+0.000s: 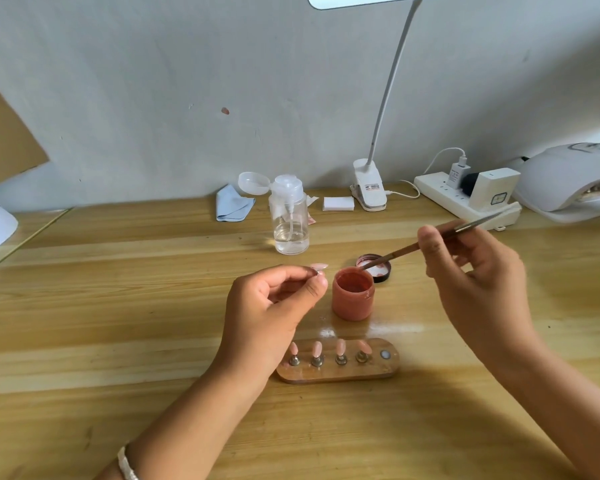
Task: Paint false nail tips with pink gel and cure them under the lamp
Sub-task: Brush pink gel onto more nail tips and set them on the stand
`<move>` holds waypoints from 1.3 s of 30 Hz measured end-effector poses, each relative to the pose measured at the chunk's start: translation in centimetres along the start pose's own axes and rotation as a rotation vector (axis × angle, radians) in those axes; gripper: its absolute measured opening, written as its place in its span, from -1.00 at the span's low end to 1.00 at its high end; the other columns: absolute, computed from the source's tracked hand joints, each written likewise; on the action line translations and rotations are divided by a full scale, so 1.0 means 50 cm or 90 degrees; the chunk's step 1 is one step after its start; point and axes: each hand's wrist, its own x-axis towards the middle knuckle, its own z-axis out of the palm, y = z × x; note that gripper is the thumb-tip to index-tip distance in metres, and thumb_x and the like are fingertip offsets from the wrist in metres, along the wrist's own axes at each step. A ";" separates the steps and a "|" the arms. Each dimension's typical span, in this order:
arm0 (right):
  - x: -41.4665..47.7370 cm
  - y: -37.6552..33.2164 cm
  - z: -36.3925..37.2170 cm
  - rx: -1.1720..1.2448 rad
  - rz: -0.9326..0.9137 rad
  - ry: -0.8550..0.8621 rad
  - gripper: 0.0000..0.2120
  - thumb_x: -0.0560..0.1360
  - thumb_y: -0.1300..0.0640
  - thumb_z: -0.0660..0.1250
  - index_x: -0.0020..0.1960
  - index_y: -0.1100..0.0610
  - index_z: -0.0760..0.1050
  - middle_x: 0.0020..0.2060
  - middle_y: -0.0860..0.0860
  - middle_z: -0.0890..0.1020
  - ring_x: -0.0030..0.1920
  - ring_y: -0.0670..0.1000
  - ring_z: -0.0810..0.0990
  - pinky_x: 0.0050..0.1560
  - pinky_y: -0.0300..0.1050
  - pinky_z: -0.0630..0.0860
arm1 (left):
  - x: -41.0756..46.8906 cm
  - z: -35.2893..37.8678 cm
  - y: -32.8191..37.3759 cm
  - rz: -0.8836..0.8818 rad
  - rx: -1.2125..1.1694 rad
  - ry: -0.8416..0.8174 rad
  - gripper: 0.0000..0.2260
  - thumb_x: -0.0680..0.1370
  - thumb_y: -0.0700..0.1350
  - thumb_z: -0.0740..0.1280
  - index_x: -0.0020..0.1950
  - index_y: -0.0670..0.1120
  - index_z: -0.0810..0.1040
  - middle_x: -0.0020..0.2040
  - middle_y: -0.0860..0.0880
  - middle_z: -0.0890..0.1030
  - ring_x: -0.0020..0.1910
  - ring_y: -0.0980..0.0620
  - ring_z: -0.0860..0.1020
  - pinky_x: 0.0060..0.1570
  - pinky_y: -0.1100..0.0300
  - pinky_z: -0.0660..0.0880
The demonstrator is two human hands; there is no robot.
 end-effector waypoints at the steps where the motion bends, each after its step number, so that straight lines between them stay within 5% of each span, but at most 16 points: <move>1: 0.000 0.002 -0.003 0.035 0.021 0.000 -0.76 0.51 -0.21 0.28 -0.19 -0.08 0.54 -0.38 -0.11 0.59 -0.36 -0.13 0.48 -0.36 -0.36 0.34 | -0.001 0.001 0.000 0.000 0.006 -0.010 -0.96 0.44 -0.07 0.52 -0.13 0.04 0.73 -0.18 -0.01 0.73 -0.32 -0.03 0.57 -0.34 -0.03 0.59; 3: 0.000 0.003 -0.005 0.111 0.055 -0.002 -0.74 0.50 -0.21 0.29 -0.20 -0.04 0.55 -0.42 -0.12 0.58 -0.42 -0.17 0.45 -0.40 -0.40 0.32 | -0.003 0.004 0.002 0.003 0.012 -0.027 -0.94 0.42 -0.07 0.54 -0.14 -0.01 0.73 -0.19 -0.03 0.73 -0.30 -0.04 0.60 -0.25 -0.15 0.59; 8: -0.006 -0.003 -0.001 0.274 0.103 0.010 -0.75 0.51 -0.10 0.32 -0.17 0.07 0.56 -0.46 -0.11 0.55 -0.40 -0.20 0.46 -0.29 -0.42 0.38 | -0.007 0.009 0.005 0.040 0.009 -0.063 -0.93 0.37 -0.10 0.54 -0.17 -0.03 0.73 -0.22 0.02 0.73 -0.24 0.14 0.67 -0.22 0.35 0.54; 16: -0.026 -0.021 0.010 0.356 0.076 -0.062 -0.77 0.54 -0.03 0.29 -0.17 0.11 0.54 -0.44 -0.09 0.56 -0.32 -0.19 0.52 -0.14 -0.39 0.42 | -0.007 0.013 0.006 0.057 0.003 -0.079 -0.90 0.33 -0.04 0.53 -0.19 0.00 0.73 -0.21 0.03 0.74 -0.23 0.16 0.67 -0.19 0.36 0.54; 39: -0.029 -0.021 0.013 0.365 0.097 -0.079 -0.78 0.53 0.03 0.29 -0.18 0.16 0.54 -0.45 -0.08 0.58 -0.32 -0.23 0.55 -0.13 -0.42 0.43 | -0.013 0.014 0.015 0.043 -0.006 -0.085 -0.85 0.33 -0.05 0.52 -0.16 -0.07 0.73 -0.27 0.03 0.72 -0.33 0.21 0.62 -0.36 0.43 0.46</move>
